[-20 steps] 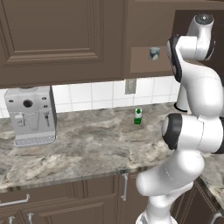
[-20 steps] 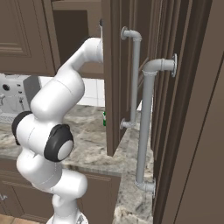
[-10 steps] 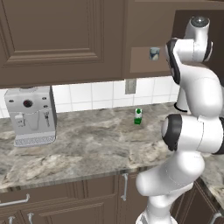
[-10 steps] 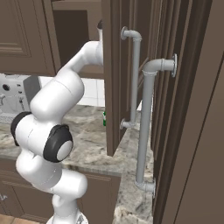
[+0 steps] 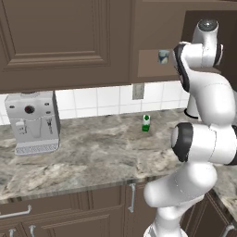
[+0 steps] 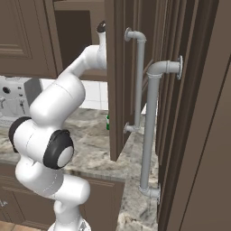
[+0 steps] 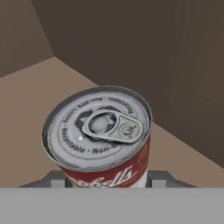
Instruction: Restock the canned food cabinet by taking the new fresh canned food from the counter and placing it in the cabinet. Then, take the old canned food from the cabinet and place it on the counter.
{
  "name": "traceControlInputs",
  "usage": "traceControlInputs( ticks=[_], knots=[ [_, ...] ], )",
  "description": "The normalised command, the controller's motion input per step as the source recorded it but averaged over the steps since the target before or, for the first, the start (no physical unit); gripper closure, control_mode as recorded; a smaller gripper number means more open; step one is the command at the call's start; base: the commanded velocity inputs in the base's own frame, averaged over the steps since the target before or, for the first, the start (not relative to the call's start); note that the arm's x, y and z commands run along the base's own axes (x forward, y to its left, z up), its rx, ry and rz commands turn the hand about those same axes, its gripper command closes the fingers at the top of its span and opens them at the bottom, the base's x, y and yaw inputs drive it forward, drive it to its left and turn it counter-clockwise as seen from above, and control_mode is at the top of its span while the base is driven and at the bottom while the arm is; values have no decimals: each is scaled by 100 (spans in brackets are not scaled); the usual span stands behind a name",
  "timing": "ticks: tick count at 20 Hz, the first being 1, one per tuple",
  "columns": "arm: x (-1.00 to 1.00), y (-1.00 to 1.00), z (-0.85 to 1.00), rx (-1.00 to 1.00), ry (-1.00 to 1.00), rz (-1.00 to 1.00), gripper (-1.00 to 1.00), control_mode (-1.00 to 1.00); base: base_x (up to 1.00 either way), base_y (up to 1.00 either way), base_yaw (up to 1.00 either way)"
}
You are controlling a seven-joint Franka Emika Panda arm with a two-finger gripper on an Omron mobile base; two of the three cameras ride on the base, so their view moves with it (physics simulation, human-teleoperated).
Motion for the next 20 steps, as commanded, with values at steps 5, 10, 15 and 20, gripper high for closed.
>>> traceControlInputs(
  ticks=[5,10,15,20],
  knots=[
    [-54,0,0,0,-4,1,100,-100,0,0,0],
    [-88,0,0,0,-10,2,100,-100,0,0,0],
    [-100,17,11,0,-19,5,100,-100,0,0,0],
    [-100,67,8,-1,-23,9,100,-100,0,0,0]
  ],
)
